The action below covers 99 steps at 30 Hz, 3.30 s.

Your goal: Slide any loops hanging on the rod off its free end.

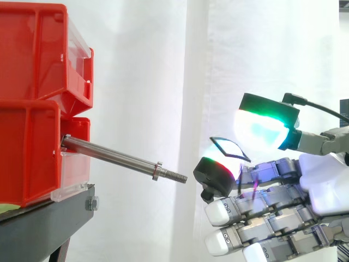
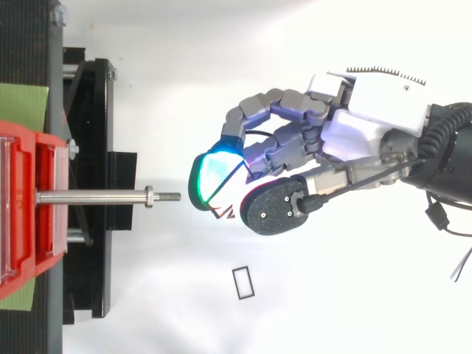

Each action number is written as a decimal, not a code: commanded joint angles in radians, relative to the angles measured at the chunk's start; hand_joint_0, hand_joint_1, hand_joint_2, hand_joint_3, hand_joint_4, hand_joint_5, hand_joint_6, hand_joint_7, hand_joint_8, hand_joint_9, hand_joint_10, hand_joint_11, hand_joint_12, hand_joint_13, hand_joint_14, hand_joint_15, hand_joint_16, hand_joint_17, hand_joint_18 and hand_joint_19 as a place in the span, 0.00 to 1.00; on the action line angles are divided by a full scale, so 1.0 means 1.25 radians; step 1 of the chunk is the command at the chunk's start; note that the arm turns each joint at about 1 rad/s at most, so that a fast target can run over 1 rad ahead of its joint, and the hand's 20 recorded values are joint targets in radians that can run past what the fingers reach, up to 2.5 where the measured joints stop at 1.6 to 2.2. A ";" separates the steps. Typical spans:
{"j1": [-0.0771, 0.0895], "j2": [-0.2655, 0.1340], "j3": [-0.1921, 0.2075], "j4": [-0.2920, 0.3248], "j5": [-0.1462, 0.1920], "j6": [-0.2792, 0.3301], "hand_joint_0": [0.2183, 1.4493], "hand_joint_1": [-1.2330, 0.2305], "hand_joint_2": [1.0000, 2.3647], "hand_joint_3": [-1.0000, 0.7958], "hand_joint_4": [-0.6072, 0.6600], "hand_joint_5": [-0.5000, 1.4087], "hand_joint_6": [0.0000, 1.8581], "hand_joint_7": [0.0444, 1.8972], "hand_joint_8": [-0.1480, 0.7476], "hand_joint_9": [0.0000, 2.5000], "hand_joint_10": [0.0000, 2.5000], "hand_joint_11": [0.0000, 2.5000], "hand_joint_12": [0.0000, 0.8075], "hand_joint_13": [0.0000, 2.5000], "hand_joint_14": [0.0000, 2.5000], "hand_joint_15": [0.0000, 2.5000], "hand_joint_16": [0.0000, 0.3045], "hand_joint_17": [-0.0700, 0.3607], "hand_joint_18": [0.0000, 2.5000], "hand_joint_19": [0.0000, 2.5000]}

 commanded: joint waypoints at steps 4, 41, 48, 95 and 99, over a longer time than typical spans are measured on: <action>0.000 0.000 0.001 0.003 0.001 -0.001 0.28 0.39 0.00 0.28 0.57 0.18 0.47 0.45 0.42 0.30 0.00 0.06 0.44 0.25 0.00 0.04 0.16 0.41 0.27 0.11; -0.004 0.000 -0.001 0.057 0.039 -0.155 0.34 0.32 0.01 0.37 0.53 0.18 0.48 0.46 0.44 0.30 0.00 0.06 0.43 0.25 0.00 0.04 0.15 0.41 0.27 0.12; -0.002 0.000 -0.001 0.052 0.041 -0.153 0.31 0.34 0.01 0.44 0.49 0.19 0.48 0.52 0.44 0.32 0.00 0.06 0.43 0.25 0.00 0.04 0.15 0.41 0.27 0.13; 0.000 0.000 -0.001 -0.016 0.039 -0.041 0.19 0.38 0.41 0.48 0.42 0.22 0.47 0.59 0.56 0.41 0.00 0.06 0.53 0.25 0.00 0.01 0.22 0.52 0.33 0.09; 0.000 0.000 -0.001 -0.016 0.038 -0.041 0.20 0.37 0.39 0.49 0.43 0.22 0.47 0.59 0.53 0.39 0.00 0.06 0.51 0.25 0.00 0.03 0.22 0.51 0.31 0.10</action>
